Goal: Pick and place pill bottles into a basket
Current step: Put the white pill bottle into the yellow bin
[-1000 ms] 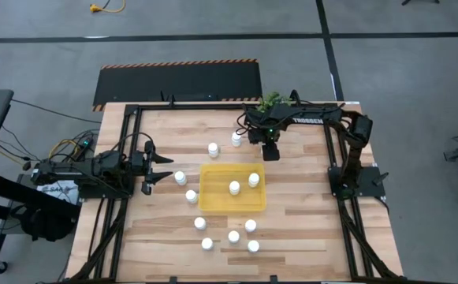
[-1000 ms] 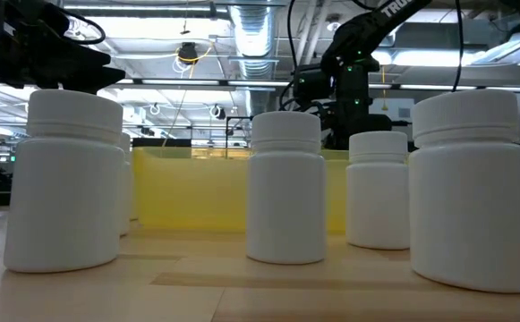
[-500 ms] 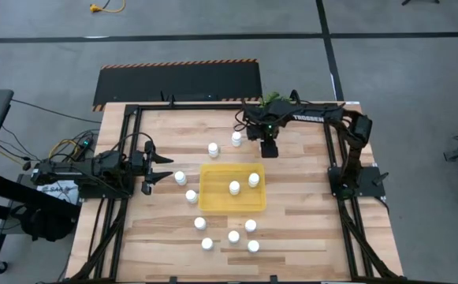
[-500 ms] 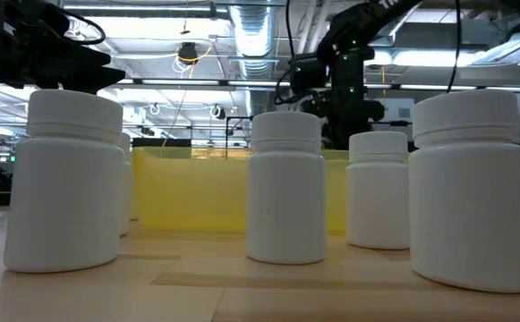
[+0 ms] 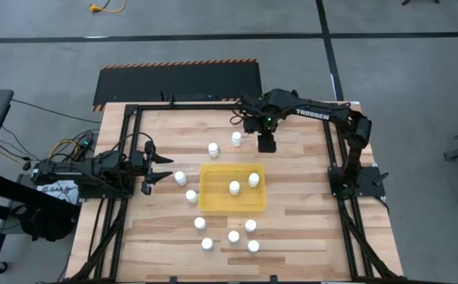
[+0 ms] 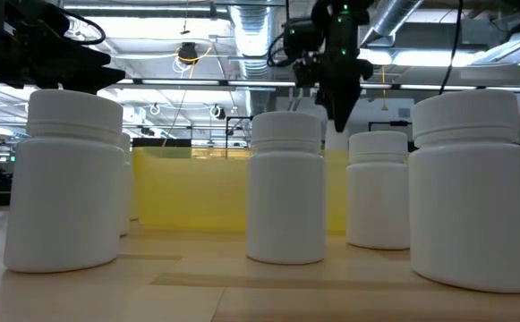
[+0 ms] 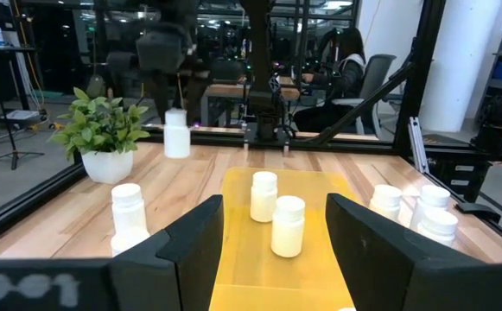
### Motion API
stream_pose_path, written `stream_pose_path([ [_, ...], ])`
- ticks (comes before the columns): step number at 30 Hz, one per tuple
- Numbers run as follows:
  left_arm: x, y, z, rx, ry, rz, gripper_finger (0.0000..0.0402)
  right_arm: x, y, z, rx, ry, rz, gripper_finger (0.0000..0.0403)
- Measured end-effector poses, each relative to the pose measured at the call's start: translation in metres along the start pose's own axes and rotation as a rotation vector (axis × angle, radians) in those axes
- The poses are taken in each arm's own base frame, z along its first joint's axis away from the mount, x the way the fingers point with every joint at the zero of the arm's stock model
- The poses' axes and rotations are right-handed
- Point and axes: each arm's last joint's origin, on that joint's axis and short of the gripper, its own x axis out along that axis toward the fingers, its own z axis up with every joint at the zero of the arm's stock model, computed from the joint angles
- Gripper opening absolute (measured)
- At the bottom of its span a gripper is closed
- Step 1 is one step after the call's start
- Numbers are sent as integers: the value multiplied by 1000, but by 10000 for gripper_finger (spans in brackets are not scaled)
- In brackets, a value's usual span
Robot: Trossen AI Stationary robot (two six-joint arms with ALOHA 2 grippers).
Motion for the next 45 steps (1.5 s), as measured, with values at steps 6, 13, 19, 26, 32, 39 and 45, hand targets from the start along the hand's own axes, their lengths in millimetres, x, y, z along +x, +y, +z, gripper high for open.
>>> stream_pose_path([
  [6, 0, -1, 0, 0, 2, -43, 194, -21, 29, 11, -37, -10, 5, 151],
  [13, 0, -3, 0, -25, 6, -95, 194, -32, 74, 24, -55, -40, 12, 160],
  [19, 0, -4, 0, -26, 9, -142, 194, -32, 115, 30, -59, -42, 26, 151],
  [26, 0, -5, 0, -26, 11, -175, 194, -33, 156, 33, 0, -69, 43, 160],
  [32, -1, -5, -2, -30, 33, -190, 194, -34, 182, 35, 41, -112, 62, 150],
  [39, -1, -6, -4, -41, 52, -220, 194, -31, 194, 35, 88, -116, 55, 159],
  [45, -1, -6, -4, -42, 53, -222, 194, -24, 194, 35, 92, -114, 54, 150],
])
